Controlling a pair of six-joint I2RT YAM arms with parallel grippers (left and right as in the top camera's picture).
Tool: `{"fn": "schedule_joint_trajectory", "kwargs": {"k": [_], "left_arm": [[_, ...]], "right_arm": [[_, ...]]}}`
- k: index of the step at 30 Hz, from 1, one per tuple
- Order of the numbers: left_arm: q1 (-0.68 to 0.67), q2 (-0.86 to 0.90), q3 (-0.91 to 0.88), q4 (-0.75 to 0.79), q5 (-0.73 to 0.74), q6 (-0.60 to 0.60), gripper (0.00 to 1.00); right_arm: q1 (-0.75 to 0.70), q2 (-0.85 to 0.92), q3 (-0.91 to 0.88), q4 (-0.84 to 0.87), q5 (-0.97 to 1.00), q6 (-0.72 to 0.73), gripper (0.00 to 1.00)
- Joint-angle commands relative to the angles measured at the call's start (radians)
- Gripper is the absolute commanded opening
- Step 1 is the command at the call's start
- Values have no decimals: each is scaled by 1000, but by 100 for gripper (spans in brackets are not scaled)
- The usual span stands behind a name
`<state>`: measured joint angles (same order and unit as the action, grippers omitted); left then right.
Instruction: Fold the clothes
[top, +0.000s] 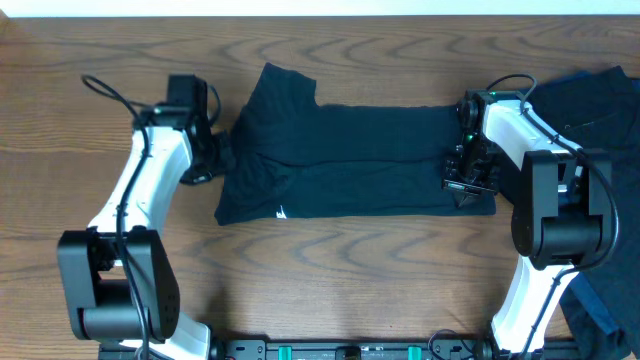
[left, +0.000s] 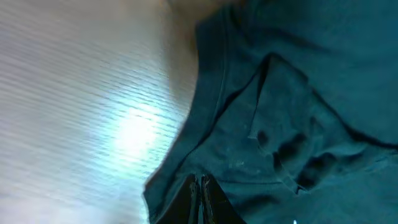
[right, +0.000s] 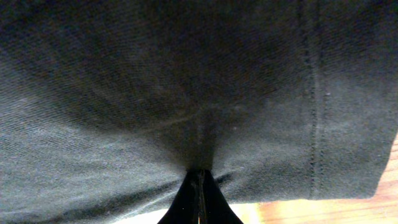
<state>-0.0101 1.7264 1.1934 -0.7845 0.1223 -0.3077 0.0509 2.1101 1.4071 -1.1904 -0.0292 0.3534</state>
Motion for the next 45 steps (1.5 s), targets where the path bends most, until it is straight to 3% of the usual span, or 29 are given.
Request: {"fn": "schedule_joint_trajectory", "kwargs": {"k": [1, 13, 23, 33, 45], "left_arm": [[4, 13, -101, 71, 89, -17, 6], [4, 13, -259, 169, 98, -24, 6], [4, 13, -324, 156, 95, -23, 6], [4, 13, -355, 107, 95, -13, 6], [4, -12, -336, 58, 23, 2, 6]], "right_arm": [[0, 26, -16, 50, 38, 15, 1], [1, 25, 92, 7, -6, 16, 3], [0, 25, 357, -83, -5, -3, 18], [-18, 26, 362, -29, -5, -86, 28], [-24, 26, 362, 33, -1, -93, 32]]}}
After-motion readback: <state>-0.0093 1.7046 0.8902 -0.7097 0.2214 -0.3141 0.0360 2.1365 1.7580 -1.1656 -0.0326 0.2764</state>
